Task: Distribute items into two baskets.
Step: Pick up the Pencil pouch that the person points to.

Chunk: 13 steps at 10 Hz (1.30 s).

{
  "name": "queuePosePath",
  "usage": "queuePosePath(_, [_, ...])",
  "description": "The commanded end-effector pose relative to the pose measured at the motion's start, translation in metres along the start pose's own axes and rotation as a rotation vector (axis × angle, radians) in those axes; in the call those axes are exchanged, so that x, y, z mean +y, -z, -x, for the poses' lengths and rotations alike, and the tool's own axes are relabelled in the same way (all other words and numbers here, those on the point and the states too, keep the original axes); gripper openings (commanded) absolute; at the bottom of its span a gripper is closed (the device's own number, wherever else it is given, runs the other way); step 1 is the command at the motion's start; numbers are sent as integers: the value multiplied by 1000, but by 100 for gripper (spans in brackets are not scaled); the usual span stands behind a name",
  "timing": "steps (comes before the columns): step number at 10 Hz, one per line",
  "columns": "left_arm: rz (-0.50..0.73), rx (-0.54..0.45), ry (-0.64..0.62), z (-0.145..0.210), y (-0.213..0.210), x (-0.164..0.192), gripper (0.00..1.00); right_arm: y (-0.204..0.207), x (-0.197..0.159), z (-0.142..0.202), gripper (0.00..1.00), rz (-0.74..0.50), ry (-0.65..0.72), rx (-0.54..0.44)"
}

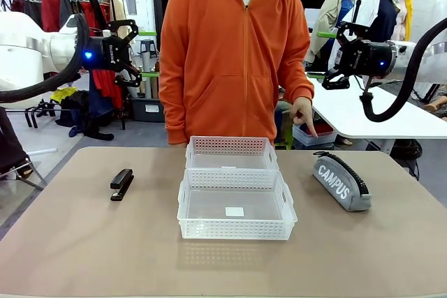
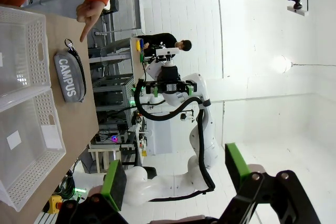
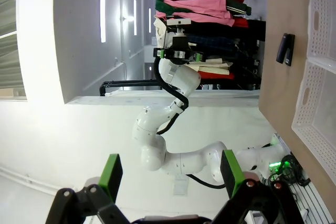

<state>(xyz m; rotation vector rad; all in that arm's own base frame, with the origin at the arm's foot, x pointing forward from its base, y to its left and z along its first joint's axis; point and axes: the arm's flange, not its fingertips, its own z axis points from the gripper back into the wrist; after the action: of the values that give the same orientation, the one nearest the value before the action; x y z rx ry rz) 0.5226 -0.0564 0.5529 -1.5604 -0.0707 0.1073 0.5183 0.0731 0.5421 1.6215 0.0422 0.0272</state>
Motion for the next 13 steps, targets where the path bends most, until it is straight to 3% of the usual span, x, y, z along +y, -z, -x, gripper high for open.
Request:
queuePosePath(1, [4, -3, 3, 1, -1, -2, 100, -1, 17, -4, 100, 156, 46, 29])
queuePosePath(4, [4, -3, 3, 1, -1, -2, 100, 8, 51, -2, 100, 542, 33, -1])
queuePosePath(7, [4, -3, 3, 1, -1, -2, 100, 4, 61, -4, 100, 861, 46, -35])
queuePosePath(9, [4, -3, 3, 1, -1, -2, 100, -5, 64, -6, 100, 1022, 53, -66])
queuePosePath(12, [4, -3, 3, 1, -1, -2, 100, -22, 49, -15, 100, 1277, 48, -186])
queuePosePath(13, [4, -3, 3, 1, -1, -2, 100, -26, 47, -17, 100, 1277, 50, -204])
